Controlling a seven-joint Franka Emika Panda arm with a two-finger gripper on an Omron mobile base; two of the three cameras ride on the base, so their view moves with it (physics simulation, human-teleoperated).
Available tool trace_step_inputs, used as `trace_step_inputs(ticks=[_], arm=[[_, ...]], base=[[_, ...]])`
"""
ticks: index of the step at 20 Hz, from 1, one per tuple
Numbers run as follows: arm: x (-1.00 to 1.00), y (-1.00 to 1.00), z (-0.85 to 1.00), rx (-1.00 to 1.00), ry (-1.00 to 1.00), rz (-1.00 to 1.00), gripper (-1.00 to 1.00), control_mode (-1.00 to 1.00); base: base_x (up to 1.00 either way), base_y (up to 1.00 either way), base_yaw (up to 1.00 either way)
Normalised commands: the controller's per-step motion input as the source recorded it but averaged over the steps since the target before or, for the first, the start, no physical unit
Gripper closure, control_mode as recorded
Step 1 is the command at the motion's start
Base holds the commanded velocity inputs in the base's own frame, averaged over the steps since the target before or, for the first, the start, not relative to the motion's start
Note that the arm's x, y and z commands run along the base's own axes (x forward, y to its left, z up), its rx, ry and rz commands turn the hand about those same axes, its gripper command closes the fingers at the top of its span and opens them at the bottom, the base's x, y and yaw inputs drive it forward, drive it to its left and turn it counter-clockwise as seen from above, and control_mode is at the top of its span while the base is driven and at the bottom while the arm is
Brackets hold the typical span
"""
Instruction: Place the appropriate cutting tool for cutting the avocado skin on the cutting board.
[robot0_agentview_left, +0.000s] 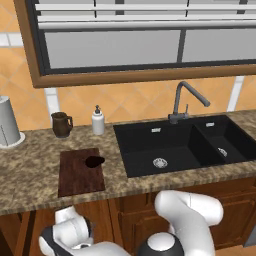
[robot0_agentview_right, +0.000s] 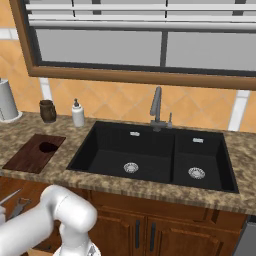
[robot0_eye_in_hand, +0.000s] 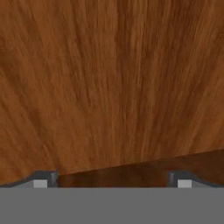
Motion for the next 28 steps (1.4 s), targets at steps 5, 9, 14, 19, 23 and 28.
trace_step_inputs(ticks=[5,9,14,19,23,28], arm=[[0.83,0.22,0.38,0.03,0.01,0.00,-1.00,-1.00],[1.00,0.42,0.44,0.00,0.01,0.00,-1.00,-1.00],[0.81,0.64,0.00,0.00,-0.01,-0.02,-1.00,-1.00],[0.60,0.47,-0.16,0.00,-0.01,-0.04,-1.00,-1.00],[0.15,0.10,-0.45,-0.01,-0.03,-0.04,-1.00,-1.00],[0.00,0.00,-0.45,0.00,-0.06,-0.06,-1.00,-1.00]], base=[[0.00,0.00,0.00],[0.00,0.00,0.00],[0.00,0.00,0.00],[0.00,0.00,0.00],[0.00,0.00,0.00],[0.00,0.00,0.00]])
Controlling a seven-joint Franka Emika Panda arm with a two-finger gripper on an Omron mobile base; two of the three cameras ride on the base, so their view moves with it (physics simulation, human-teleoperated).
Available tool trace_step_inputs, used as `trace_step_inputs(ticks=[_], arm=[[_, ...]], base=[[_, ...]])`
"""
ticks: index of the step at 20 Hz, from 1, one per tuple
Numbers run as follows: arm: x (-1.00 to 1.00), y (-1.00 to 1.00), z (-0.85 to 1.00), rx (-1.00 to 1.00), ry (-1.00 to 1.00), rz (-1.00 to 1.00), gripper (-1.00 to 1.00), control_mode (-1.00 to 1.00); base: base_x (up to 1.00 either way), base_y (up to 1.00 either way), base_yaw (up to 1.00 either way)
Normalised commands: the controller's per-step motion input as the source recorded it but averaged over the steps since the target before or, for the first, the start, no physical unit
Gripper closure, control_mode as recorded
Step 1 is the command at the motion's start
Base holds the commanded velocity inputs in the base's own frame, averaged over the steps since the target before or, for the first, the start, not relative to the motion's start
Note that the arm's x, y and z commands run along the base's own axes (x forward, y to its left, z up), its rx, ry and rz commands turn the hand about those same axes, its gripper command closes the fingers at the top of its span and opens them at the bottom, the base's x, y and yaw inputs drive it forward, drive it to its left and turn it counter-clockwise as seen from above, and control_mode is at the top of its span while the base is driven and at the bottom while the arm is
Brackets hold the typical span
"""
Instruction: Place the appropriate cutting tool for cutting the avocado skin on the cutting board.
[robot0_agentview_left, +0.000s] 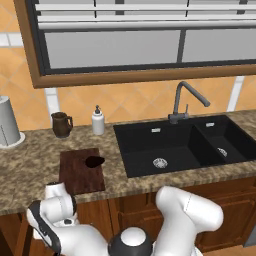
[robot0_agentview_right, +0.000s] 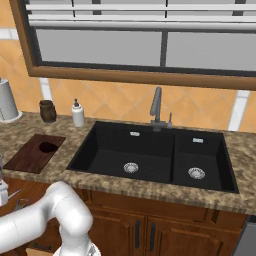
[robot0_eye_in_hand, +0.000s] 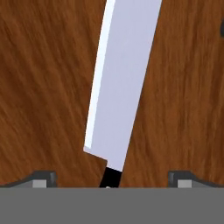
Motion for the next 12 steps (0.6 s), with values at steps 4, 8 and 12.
trace_step_inputs(ticks=[4,8,12], arm=[[0.00,0.00,-0.43,0.00,-0.08,-0.07,-1.00,-1.00],[-0.08,0.00,-0.33,-0.01,-0.06,-0.05,-1.00,-1.00],[-0.30,0.04,-0.44,-0.03,-0.06,-0.03,-1.00,-1.00]], base=[[0.00,0.00,0.00],[0.00,0.00,0.00],[0.00,0.00,0.00]])
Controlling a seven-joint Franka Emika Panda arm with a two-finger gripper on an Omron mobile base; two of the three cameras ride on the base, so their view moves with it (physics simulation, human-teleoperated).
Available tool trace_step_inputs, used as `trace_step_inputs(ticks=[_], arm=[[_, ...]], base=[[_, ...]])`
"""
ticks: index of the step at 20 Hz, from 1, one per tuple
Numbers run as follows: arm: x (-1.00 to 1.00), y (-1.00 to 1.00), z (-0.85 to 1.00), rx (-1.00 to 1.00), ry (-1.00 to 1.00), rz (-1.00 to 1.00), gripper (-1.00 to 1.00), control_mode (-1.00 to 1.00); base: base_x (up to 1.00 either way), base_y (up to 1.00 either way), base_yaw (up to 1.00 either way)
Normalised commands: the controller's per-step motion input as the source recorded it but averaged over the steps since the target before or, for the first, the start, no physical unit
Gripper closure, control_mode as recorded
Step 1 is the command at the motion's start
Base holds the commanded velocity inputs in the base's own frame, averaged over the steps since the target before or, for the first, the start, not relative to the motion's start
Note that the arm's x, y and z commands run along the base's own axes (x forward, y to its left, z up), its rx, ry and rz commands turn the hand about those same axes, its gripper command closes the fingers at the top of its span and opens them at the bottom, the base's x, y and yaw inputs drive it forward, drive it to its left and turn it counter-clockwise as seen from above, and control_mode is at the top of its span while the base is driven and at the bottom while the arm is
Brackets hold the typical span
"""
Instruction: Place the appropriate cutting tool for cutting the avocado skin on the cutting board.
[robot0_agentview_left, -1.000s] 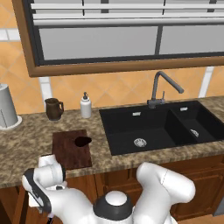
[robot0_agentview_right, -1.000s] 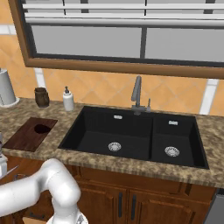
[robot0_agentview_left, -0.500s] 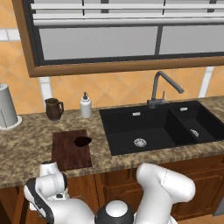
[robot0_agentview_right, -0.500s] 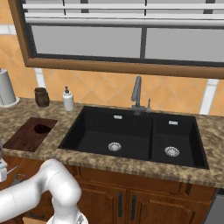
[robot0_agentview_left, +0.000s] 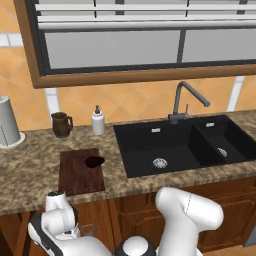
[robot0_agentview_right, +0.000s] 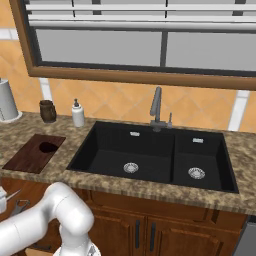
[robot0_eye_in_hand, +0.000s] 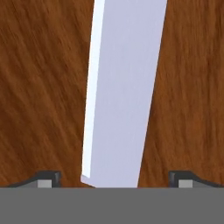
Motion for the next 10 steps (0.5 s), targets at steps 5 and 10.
trace_step_inputs(ticks=[5,10], arm=[[-0.41,0.05,-0.70,-0.07,-0.01,-0.02,1.00,-1.00],[-0.23,0.04,-0.43,-0.01,-0.04,-0.03,1.00,-1.00]], base=[[0.00,0.00,0.00],[0.00,0.00,0.00]])
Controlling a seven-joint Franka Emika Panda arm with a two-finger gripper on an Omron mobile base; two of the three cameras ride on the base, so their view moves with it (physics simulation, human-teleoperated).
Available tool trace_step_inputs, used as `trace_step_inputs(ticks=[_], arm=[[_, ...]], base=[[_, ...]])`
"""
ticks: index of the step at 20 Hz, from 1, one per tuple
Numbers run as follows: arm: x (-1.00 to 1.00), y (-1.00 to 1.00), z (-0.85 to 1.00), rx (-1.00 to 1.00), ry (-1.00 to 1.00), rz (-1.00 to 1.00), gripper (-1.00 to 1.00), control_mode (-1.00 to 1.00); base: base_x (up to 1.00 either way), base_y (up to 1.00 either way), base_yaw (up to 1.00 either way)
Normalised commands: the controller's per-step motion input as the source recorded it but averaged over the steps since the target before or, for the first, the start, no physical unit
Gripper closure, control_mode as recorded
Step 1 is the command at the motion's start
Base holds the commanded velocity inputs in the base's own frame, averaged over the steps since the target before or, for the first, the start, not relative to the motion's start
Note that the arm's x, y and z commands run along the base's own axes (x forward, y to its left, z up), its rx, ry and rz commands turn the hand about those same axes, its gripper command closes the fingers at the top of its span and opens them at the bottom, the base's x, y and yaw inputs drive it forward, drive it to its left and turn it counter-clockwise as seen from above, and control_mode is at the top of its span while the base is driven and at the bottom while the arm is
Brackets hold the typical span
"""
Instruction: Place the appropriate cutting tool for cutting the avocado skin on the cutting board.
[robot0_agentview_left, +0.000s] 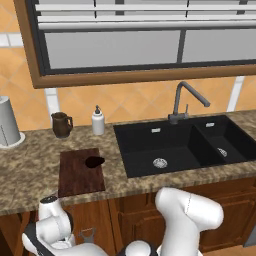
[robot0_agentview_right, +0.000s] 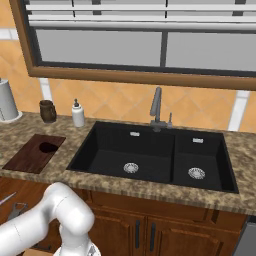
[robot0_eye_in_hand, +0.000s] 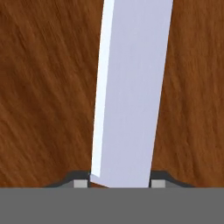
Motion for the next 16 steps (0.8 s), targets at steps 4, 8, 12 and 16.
trace_step_inputs(ticks=[4,8,12,16], arm=[[0.00,-0.13,0.24,0.00,-0.05,-0.10,1.00,-1.00],[-0.28,-0.54,1.00,0.00,-0.09,-0.14,1.00,-1.00],[-0.33,-0.51,1.00,0.00,-0.08,-0.21,1.00,-1.00],[-0.17,-0.34,1.00,0.00,-0.07,-0.24,1.00,-1.00]], base=[[0.00,0.00,0.00],[0.00,0.00,0.00],[0.00,0.00,0.00],[0.00,0.00,0.00]])
